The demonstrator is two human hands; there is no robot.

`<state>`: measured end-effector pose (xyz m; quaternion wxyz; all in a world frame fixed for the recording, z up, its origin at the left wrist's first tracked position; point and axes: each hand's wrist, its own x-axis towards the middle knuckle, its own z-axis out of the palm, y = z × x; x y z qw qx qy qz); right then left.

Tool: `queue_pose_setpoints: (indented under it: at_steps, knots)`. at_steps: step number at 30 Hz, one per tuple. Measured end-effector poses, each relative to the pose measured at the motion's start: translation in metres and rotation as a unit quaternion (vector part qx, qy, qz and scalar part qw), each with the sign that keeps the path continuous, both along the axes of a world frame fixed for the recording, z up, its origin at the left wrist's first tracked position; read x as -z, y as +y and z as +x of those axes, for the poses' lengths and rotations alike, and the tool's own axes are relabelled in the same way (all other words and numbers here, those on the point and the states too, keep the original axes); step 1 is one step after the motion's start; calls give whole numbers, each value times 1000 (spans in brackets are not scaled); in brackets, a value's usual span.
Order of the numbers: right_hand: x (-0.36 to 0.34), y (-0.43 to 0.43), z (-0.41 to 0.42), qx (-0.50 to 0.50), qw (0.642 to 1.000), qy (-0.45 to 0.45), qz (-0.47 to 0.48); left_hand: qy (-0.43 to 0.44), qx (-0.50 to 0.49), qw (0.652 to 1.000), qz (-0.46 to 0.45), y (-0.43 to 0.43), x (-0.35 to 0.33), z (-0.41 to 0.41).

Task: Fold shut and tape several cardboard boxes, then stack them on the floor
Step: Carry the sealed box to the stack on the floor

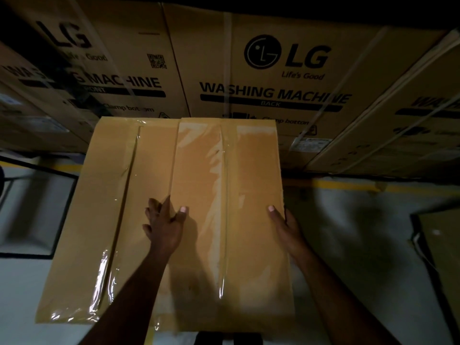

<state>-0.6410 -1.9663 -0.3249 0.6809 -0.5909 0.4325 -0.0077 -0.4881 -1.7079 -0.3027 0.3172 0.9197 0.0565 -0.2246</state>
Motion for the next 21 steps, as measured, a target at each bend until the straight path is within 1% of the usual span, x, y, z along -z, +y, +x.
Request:
queue_pose_setpoints:
  at_steps: [4,12,17,21]
  knots:
    - [9,4,-2,1,1000,18,-7,-5,15,1000,18,1,3,0]
    - [7,1,-3,6,999,25,-47,-26,28,998,56,-9,7,-6]
    - [4,0,0,-5,999,27,-29,-43,29,997,59,-7,8,-9]
    - [0,6,2,0,999,31,-33,-63,37,995,64,-2,9,-12]
